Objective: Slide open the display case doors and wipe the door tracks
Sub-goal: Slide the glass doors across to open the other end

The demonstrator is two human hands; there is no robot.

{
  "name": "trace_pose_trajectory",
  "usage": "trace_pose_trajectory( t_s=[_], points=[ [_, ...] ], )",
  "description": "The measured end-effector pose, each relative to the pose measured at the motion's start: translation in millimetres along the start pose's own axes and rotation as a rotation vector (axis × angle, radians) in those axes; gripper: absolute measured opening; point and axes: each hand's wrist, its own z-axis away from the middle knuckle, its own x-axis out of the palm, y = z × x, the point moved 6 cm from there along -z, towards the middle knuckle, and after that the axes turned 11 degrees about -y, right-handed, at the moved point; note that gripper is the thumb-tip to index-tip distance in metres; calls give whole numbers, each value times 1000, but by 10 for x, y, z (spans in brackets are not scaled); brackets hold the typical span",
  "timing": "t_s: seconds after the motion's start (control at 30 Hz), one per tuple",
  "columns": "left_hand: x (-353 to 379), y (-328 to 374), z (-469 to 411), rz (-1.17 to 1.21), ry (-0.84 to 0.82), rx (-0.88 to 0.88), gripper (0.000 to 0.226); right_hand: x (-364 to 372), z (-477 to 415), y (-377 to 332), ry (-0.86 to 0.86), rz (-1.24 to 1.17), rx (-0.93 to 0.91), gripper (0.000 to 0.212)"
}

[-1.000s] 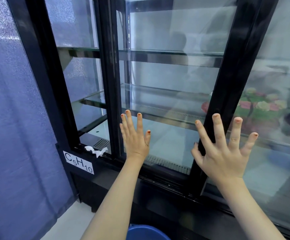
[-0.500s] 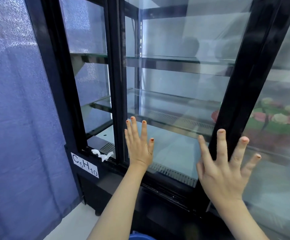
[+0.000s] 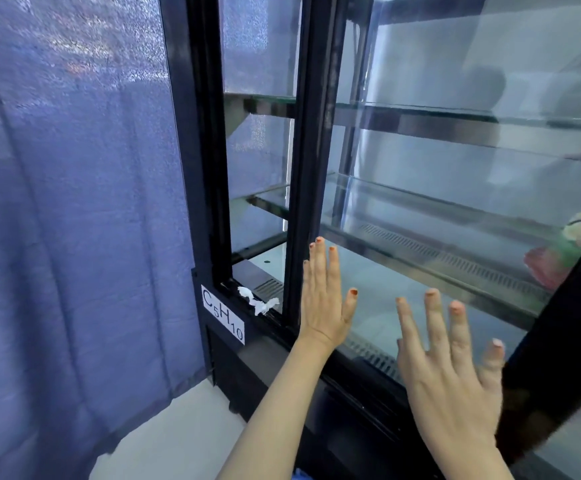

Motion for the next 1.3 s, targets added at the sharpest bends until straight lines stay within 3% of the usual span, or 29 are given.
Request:
trace_pose_trajectory(
  t_s=[0.1, 0.47, 0.87, 1.3],
  points=[
    [21, -49, -9, 3, 7, 3, 62, 164, -79, -131, -68, -94, -46, 59],
    [6, -188, -61, 22, 10, 13, 63, 287, -114, -285, -86, -23, -75, 59],
    [-71, -429, -114, 13, 11, 0, 62, 349, -231, -520, -65, -113, -91, 60],
    [-92, -567, -160, 33, 29, -33, 63, 336, -301, -611, -79, -20, -110, 60]
  ],
)
